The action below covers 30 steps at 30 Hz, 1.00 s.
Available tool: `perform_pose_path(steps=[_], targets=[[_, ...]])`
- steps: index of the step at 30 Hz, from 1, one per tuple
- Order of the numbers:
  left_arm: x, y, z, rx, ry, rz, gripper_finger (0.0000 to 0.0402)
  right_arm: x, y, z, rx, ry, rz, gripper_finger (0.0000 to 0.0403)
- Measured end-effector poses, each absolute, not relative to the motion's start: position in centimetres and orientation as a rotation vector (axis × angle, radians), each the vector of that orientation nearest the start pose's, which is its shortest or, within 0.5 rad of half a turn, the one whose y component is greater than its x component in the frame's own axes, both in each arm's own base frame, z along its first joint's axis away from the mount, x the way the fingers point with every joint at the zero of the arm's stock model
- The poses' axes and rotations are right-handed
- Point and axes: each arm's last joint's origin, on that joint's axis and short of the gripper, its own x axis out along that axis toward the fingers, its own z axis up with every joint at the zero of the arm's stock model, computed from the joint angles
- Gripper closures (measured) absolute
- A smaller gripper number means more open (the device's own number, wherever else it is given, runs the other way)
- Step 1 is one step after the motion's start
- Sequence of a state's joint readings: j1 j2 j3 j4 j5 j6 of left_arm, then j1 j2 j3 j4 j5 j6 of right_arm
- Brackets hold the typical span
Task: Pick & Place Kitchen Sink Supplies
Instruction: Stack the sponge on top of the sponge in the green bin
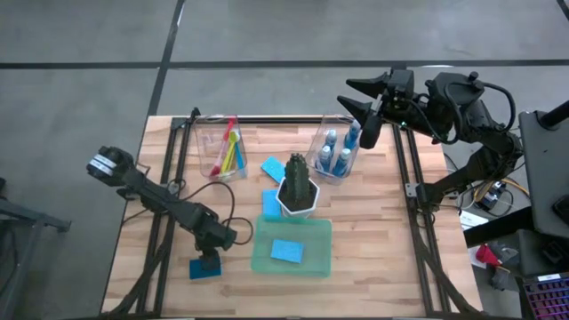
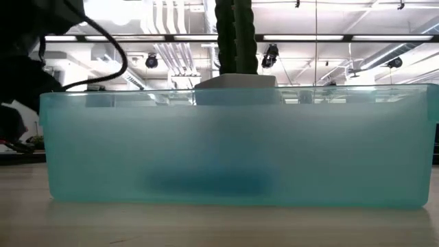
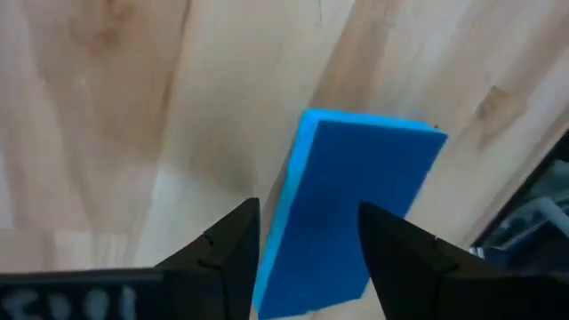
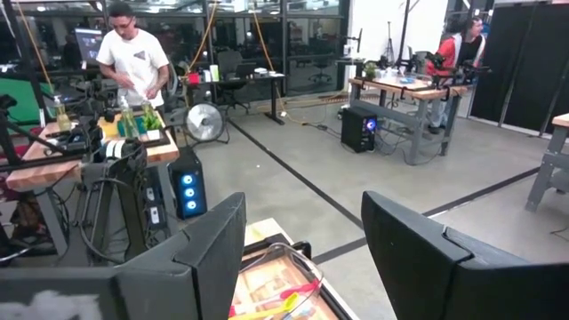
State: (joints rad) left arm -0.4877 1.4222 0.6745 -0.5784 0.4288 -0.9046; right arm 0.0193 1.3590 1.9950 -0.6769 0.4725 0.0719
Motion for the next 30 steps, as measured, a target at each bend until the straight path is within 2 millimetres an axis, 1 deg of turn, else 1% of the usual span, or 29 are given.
perform_pose_path(steps=[3, 5, 8, 10, 13, 15, 18, 21, 22, 30], targets=[[18.70, -11.33, 14.45, -0.680, 1.637, -0.082, 0.0201, 21.94, -0.90, 55.18, 0.057, 0.024, -0.455, 0.0184], [18.49, -11.25, 14.20, -0.680, 1.648, -0.089, 0.0194, 21.94, -0.91, 55.18, 0.056, 0.024, -0.455, 0.0184], [18.36, -11.18, 14.03, -0.677, 1.650, -0.086, 0.0198, 21.94, -0.91, 55.18, 0.046, 0.026, -0.456, 0.0184], [18.37, -11.19, 13.98, -0.678, 1.643, -0.090, 0.0207, 21.92, -0.92, 55.18, 0.041, 0.027, -0.457, 0.0184], [18.51, -11.23, 13.97, -0.675, 1.622, -0.094, 0.0232, 21.92, -0.92, 55.18, 0.041, 0.027, -0.457, 0.0184], [18.56, -11.24, 13.97, -0.674, 1.614, -0.089, 0.0259, 21.92, -0.92, 55.19, 0.041, 0.026, -0.457, 0.0184], [18.66, -11.32, 13.99, -0.670, 1.599, -0.100, 0.0313, 21.85, -0.92, 55.21, 0.041, 0.025, -0.457, 0.0184], [18.64, -11.28, 13.95, -0.667, 1.600, -0.101, 0.0376, 21.85, -0.92, 55.22, 0.042, 0.025, -0.457, 0.0184], [18.62, -11.26, 13.93, -0.665, 1.600, -0.100, 0.0388, 21.85, -0.92, 55.22, 0.042, 0.025, -0.458, 0.0184], [18.56, -11.22, 14.29, -0.688, 1.581, -0.099, 0.0400, 21.79, -0.91, 55.31, 0.066, 0.015, -0.457, 0.0184]])
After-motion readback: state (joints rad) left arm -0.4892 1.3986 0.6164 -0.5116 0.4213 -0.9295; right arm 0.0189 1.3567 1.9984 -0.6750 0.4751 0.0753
